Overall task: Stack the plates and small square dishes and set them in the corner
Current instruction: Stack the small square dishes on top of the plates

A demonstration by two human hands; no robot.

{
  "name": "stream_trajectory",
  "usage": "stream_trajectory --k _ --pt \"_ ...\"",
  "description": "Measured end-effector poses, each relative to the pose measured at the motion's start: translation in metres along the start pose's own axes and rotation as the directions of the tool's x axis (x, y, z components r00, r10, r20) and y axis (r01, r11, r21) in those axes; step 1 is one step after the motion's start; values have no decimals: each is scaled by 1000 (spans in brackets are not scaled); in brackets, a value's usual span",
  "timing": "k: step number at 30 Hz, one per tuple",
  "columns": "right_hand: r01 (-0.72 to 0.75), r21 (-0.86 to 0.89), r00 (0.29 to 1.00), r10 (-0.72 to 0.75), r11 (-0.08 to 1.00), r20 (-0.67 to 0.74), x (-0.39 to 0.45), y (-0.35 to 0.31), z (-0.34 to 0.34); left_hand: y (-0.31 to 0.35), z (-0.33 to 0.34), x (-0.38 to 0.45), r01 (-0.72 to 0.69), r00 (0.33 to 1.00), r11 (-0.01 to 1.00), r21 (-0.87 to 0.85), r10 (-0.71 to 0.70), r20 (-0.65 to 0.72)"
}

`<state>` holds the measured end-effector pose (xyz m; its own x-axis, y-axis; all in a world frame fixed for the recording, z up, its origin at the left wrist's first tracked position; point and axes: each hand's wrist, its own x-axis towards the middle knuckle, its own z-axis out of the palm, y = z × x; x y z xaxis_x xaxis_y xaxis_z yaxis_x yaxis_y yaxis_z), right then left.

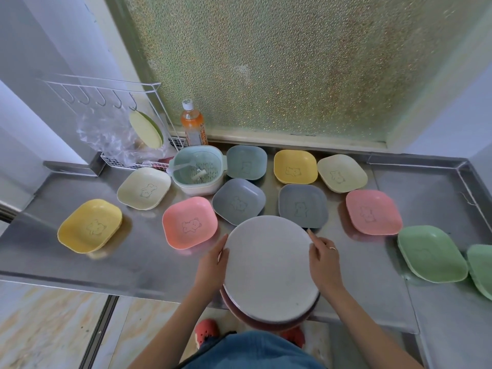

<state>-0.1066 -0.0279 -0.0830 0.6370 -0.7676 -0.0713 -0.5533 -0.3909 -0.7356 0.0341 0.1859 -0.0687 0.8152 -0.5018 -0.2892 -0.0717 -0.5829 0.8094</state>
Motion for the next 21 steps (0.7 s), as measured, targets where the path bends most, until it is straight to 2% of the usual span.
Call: stream_trajectory --k 2,4,6,8,9,10,12,17,19,21 --pt "-36 44 999 35 998 13 1 -3 -3 2 -3 -1 52 998 993 -107 -54 -13" --pt "-67 69 998 66 995 16 0 -6 -4 0 -10 2 192 969 950 -248 -223 -104" --pt "-67 58 998 68 996 -6 -2 -11 -2 -6 -20 8 369 869 828 -423 -469 -159" --pt "-63 21 997 63 998 -33 -7 -20 1 -15 -31 17 517 747 646 -561 -661 -72" --pt "-59 -7 997 59 998 -43 -8 -24 2 -18 -36 20 551 710 562 -617 -704 -7" --pt "-50 -39 998 48 998 -50 -10 -28 3 -21 -41 24 568 687 493 -659 -725 49" --pt "-25 -107 998 19 994 -56 -13 -32 2 -30 -49 33 569 665 427 -703 -742 87" --pt "-27 -170 996 13 985 -85 -17 -29 -4 -39 -63 51 568 631 448 -691 -776 16" --pt "-50 -177 993 29 983 -118 -18 -31 -4 -34 -65 50 542 646 478 -691 -763 -22" --pt "-70 -185 984 37 980 -177 -20 -38 -2 -25 -65 46 475 667 463 -748 -744 -37"
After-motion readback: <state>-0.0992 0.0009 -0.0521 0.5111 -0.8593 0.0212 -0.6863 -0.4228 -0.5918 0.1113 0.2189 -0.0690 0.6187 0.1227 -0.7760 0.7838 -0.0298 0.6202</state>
